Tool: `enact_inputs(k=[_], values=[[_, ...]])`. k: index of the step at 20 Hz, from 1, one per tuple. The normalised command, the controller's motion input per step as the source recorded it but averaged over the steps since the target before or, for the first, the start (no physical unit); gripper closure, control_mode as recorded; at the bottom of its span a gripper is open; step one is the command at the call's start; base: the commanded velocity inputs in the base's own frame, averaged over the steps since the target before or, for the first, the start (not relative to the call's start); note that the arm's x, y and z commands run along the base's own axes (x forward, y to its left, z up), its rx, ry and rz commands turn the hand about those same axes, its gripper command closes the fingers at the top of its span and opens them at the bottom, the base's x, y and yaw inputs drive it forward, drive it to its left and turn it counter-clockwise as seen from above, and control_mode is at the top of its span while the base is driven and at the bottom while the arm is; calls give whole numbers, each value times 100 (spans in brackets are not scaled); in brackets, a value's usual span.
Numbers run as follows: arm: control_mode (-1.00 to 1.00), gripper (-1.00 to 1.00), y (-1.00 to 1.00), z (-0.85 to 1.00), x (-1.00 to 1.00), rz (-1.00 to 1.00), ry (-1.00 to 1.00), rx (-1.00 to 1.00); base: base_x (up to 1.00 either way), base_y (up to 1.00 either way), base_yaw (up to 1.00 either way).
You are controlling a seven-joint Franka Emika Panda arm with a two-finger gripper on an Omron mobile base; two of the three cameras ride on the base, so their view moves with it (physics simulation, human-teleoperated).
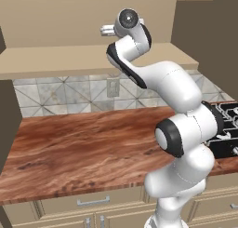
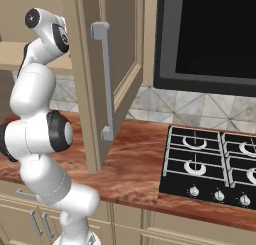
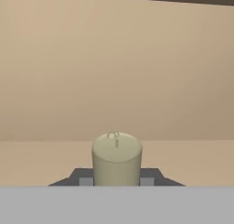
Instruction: Get the candle and the liquor from the cabinet and move them to the dining counter.
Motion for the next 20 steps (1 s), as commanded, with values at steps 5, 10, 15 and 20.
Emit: enact_inputs(k=[5, 10, 15, 20], values=[[-100, 100, 0, 0, 0, 0, 0, 0, 0, 0, 0], [-100, 100, 0, -1, 0, 0, 0, 0, 0, 0, 0], [-100, 100, 0, -7, 0, 0, 0, 0, 0, 0, 0], [-100, 100, 0, -9, 0, 0, 0, 0, 0, 0, 0]])
